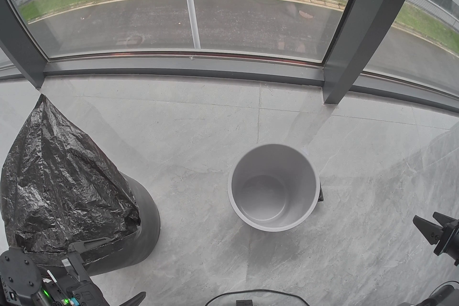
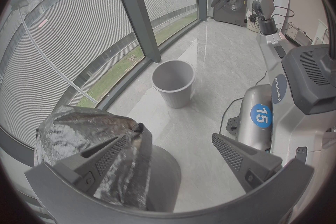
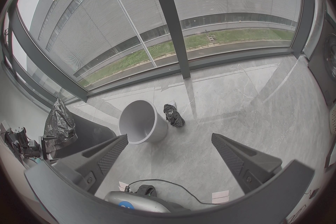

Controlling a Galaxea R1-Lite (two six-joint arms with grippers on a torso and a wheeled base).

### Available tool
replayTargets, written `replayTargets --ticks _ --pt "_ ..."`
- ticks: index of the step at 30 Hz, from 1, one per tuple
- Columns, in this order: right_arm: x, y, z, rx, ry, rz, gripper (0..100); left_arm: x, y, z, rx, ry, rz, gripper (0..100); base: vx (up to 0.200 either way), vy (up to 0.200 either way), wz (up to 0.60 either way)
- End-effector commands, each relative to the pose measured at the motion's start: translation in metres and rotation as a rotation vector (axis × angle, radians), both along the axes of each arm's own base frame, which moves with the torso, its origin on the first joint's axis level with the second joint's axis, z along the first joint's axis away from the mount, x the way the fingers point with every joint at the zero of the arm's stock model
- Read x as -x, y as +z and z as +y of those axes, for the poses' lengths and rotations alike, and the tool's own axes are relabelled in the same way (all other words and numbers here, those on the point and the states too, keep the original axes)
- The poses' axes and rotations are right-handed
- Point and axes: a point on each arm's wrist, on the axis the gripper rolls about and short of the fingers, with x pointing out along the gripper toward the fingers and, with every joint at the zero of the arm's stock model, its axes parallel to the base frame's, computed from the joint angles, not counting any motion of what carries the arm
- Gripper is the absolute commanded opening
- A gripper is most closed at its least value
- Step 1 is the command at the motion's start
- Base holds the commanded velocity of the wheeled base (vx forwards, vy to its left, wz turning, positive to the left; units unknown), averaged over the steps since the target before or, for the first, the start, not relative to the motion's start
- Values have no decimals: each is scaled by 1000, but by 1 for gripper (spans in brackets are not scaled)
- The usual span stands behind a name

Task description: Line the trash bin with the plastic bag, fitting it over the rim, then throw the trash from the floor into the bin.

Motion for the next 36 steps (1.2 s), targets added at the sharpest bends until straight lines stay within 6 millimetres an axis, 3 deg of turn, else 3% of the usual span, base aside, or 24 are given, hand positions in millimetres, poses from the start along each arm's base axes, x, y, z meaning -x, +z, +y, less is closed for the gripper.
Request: replayTargets --ticks 1,8,12,19,23,28,30,36 --pt "1 0 0 0 -2 -6 100 1 -3 1 -13 0 9 100 -200 0 0" --pt "0 4 0 4 5 -23 100 -3 -3 -3 -34 2 14 100 0 0 0" --pt "-2 10 1 11 16 -87 100 -15 -1 -15 -108 81 -8 100 0 0 0" --pt "-10 25 3 8 78 -163 100 -52 8 -61 -53 188 -112 100 0 0 0" --pt "-12 32 5 3 106 -179 100 -65 -4 -94 8 277 -221 100 0 0 0" --pt "-11 32 5 3 110 -185 100 -56 -18 -105 37 364 -314 100 0 0 0" --pt "-9 31 5 0 110 -192 100 -40 -25 -102 4 376 -366 100 0 0 0" --pt "-7 30 6 -5 123 -192 100 -16 -21 -93 -49 362 -402 100 0 0 0"
